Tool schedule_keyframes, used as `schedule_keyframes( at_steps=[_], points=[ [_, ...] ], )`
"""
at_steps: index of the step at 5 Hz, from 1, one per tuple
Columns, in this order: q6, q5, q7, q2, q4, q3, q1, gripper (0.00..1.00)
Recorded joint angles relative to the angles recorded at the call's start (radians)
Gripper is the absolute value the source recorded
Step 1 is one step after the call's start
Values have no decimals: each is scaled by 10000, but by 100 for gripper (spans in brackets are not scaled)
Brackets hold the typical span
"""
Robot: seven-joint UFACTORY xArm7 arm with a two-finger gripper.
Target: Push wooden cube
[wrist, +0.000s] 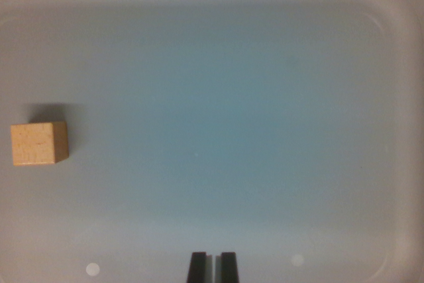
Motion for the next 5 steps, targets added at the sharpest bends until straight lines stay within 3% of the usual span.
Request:
schedule_keyframes(
  at_steps=[2,3,4,5],
  points=[
    [-137,-1,47,57,-95,28,35,0],
    [-327,-3,113,136,-227,66,83,0],
    [-327,-3,113,136,-227,66,83,0],
    [-579,-6,199,241,-402,116,147,0]
  ],
)
